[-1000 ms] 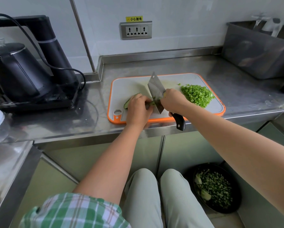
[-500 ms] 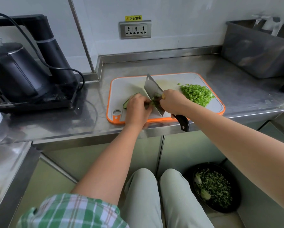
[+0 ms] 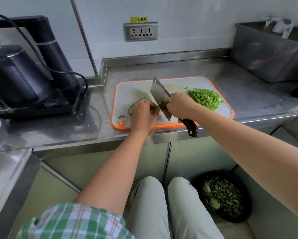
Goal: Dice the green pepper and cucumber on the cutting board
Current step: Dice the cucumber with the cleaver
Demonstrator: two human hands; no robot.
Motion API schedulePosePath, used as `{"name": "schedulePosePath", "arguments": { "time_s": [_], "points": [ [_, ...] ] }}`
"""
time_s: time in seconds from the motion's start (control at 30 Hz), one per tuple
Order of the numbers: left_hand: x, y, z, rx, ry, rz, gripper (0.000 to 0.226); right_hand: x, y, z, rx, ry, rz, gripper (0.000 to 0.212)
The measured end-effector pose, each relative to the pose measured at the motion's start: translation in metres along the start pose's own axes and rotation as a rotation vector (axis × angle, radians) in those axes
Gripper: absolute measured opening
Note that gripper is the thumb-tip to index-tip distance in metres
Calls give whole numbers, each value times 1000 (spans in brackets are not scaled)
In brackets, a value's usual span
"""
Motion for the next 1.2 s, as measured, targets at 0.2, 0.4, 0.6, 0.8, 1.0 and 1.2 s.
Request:
{"name": "schedulePosePath", "arguments": {
  "time_s": [0.2, 0.4, 0.6, 0.8, 1.0, 1.2],
  "points": [
    [0, 1, -1, 4, 8, -8, 5, 5, 1, -6, -6, -23, -26, 6],
    [-1, 0, 1, -5, -12, -20, 10, 4, -9, 0, 132, -71, -6, 6],
    [0, 2, 0, -32, -16, 9, 10, -1, 1, -1, 11, -2, 0, 9],
    [0, 1, 1, -15, -15, -2, 10, 2, 0, -6, -20, -28, -20, 5],
    [-1, 1, 1, -15, -21, 9, 10, 1, -2, 1, 69, -63, 15, 6],
    [0, 1, 1, -31, -14, 13, 11, -2, 4, -4, -20, -4, 2, 7]
  ]
}}
Point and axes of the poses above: each hand's wrist, its own x-axis towards the middle knuckle, its own z-axis out of the back of the hand, y = z × x, the point moved 5 cm from there along x, towards the middle knuckle, and after that the axes turned 15 degrees about y, right-handed, at the moved point
